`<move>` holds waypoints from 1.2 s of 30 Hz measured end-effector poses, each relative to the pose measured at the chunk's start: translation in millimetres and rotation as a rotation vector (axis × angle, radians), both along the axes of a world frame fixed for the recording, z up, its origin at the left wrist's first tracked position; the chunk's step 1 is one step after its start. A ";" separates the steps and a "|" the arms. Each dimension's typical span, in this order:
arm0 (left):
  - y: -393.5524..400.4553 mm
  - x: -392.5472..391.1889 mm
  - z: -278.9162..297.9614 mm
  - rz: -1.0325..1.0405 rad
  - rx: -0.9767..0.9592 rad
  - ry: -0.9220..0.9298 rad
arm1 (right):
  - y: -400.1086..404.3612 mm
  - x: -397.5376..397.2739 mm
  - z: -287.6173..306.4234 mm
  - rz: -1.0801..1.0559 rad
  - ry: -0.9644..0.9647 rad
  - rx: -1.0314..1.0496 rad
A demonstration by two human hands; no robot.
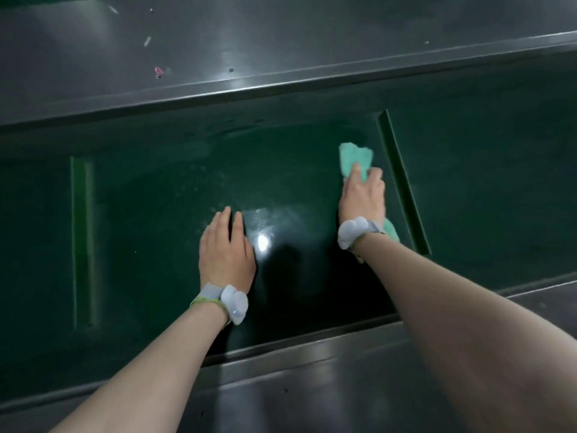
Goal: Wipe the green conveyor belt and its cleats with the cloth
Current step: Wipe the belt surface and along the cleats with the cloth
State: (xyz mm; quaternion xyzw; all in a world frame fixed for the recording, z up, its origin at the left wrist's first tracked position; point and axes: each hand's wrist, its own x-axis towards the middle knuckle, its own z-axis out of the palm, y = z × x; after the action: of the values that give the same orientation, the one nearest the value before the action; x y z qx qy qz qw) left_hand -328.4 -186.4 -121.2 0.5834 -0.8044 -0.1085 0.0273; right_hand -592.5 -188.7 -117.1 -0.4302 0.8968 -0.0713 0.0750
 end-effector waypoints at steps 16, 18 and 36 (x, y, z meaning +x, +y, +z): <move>16.0 35.1 4.8 -0.179 0.015 -0.062 | 66.6 -47.4 -0.9 0.197 0.187 0.076; 18.4 34.2 4.9 -0.180 0.028 -0.092 | 78.5 -60.6 1.8 0.172 0.226 0.103; -6.5 76.8 19.4 -0.017 0.088 0.159 | 45.2 182.8 -5.0 0.566 -0.063 -0.029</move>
State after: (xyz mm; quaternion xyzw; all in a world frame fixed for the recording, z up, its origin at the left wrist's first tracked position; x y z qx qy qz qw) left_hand -251.6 -192.9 -101.8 0.5669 -0.7990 -0.1899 0.0645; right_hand -409.7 -143.4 -122.1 -0.6620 0.7371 -0.0737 0.1138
